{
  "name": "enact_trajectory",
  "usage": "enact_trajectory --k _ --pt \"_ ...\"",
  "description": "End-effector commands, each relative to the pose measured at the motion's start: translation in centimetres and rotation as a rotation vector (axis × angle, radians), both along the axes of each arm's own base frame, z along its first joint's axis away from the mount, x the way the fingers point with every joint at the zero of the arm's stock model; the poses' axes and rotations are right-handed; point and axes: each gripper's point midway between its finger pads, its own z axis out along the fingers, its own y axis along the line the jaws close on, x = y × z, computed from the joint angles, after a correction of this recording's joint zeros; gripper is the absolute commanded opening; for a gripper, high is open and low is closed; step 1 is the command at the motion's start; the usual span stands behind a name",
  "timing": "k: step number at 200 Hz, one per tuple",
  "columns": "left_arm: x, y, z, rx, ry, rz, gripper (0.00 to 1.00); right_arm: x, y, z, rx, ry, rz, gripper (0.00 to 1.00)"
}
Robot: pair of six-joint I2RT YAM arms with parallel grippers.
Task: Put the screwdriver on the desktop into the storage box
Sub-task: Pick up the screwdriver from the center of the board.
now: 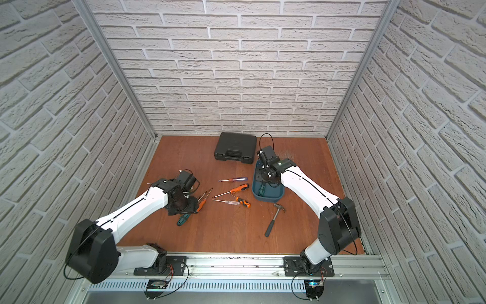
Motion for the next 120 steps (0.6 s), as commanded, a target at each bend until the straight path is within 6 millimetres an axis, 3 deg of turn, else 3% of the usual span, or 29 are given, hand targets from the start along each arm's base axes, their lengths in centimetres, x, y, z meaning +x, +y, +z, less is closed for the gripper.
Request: enact_trajectory --k 1,29,120 --pt "-0.9 0.4 -1.2 0.023 0.048 -0.013 0.70 0.6 0.3 0.6 0.017 -0.030 0.004 0.49" --pt "-0.9 1.0 -1.6 0.035 0.039 0.008 0.65 0.3 0.1 0.2 0.016 -0.027 -0.002 0.49" --pt "0.3 2.1 -3.1 0.034 0.068 0.018 0.64 -0.4 -0.3 -0.9 -0.005 0.006 0.003 0.48"
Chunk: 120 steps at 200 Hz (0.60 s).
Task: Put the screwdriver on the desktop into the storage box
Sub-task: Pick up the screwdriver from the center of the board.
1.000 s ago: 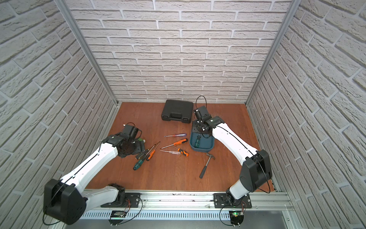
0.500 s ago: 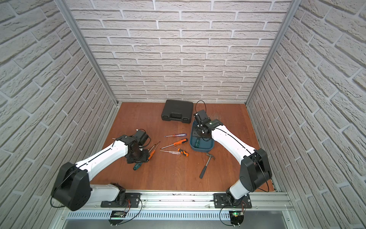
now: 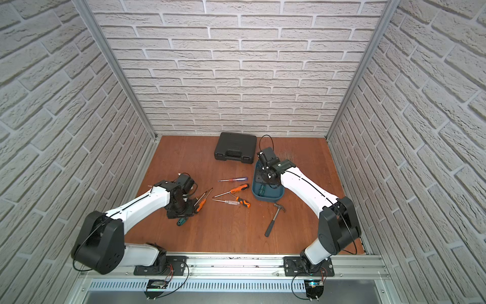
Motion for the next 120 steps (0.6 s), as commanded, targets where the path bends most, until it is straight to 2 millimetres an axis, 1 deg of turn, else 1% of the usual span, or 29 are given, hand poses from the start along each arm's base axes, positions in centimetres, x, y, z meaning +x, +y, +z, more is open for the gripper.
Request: enact_trajectory --k 1,69,120 --pt "0.3 0.1 -0.4 0.004 0.012 -0.033 0.64 -0.1 -0.2 0.0 0.001 -0.008 -0.001 0.48" --pt "0.1 -0.4 -1.6 -0.004 0.053 -0.061 0.61 0.2 -0.1 -0.2 0.004 -0.001 -0.016 0.47" --pt "0.0 -1.0 -2.2 -0.005 0.072 -0.091 0.56 0.0 -0.2 -0.7 -0.005 0.015 -0.021 0.47"
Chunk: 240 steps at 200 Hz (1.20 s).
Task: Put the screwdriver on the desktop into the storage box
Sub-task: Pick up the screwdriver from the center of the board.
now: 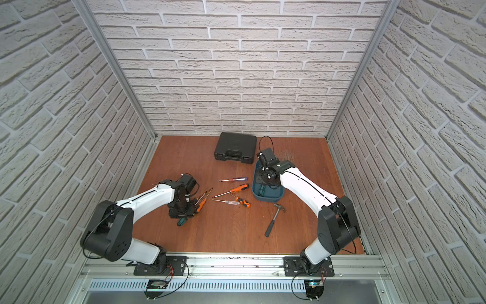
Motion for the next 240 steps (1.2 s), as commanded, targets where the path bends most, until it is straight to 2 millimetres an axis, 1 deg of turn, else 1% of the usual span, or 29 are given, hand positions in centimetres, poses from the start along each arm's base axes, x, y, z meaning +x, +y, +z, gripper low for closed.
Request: enact_trajectory --k 1,30,55,92,105,129,138,179,192,195,214,240 --pt "-0.2 -0.6 -0.3 -0.013 0.016 -0.034 0.56 0.1 -0.1 -0.1 -0.002 -0.001 -0.013 0.47" --pt "-0.3 -0.8 -0.3 0.005 0.022 -0.060 0.55 0.2 -0.3 -0.1 -0.009 -0.002 -0.014 0.46" --pt "-0.3 -0.8 -0.4 0.018 0.024 -0.068 0.50 0.1 -0.4 -0.3 -0.016 0.001 -0.014 0.45" --pt "0.0 -1.0 -0.4 0.031 0.026 -0.097 0.48 -0.2 -0.7 -0.4 -0.030 0.006 -0.014 0.45" --pt "0.1 -1.2 -0.3 0.038 0.023 -0.111 0.45 -0.2 -0.8 -0.4 -0.033 0.005 -0.013 0.45" --pt "0.4 -1.5 -0.2 0.068 0.019 -0.151 0.44 -0.3 -0.8 -0.5 -0.035 0.007 -0.013 0.44" --pt "0.4 -1.7 -0.1 0.079 0.020 -0.169 0.40 -0.3 -0.8 -0.5 -0.035 0.006 -0.012 0.44" --pt "0.7 -2.3 0.3 0.138 0.011 -0.237 0.39 -0.5 -0.9 -0.5 -0.035 0.005 -0.010 0.44" --pt "1.0 -2.4 0.7 0.156 -0.001 -0.257 0.35 -0.6 -1.0 -0.5 -0.036 0.004 -0.009 0.44" --pt "1.0 -2.5 0.8 0.161 -0.005 -0.259 0.32 -0.6 -1.0 -0.4 -0.035 0.002 -0.010 0.44" --pt "1.4 -2.7 1.7 0.189 -0.026 -0.286 0.24 -0.7 -1.0 -0.4 -0.037 0.002 -0.011 0.44" --pt "1.6 -2.3 2.6 0.229 -0.035 -0.301 0.17 -0.8 -1.1 -0.4 -0.039 0.000 -0.012 0.44"
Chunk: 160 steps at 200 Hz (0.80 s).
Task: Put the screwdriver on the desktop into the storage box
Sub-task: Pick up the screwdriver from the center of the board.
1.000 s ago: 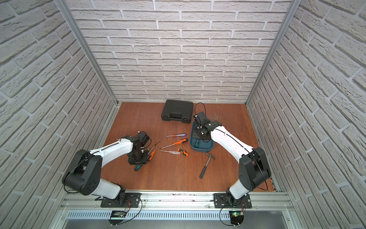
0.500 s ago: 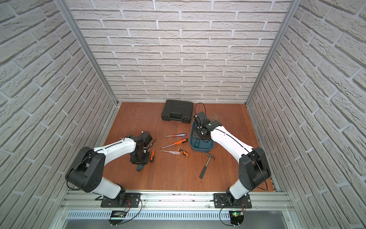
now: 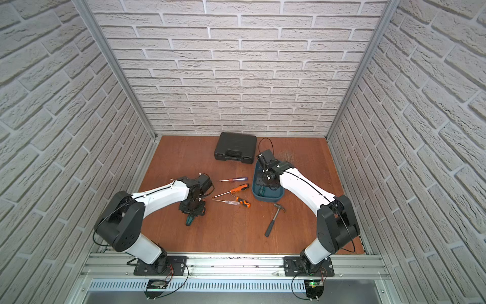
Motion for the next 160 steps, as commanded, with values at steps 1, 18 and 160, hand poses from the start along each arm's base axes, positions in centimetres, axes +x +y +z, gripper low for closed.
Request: enact_trajectory --k 1,18,160 --pt "0.0 1.1 1.2 0.077 -0.005 -0.022 0.16 -0.3 -0.6 0.6 -0.009 -0.023 -0.006 0.44" --pt "-0.2 1.3 1.4 0.088 -0.002 -0.024 0.12 -0.4 -0.6 0.6 -0.010 -0.023 -0.007 0.44" --pt "7.9 -10.8 14.4 -0.325 -0.487 -0.010 0.00 -0.3 -4.7 4.0 0.068 -0.129 -0.199 0.44"
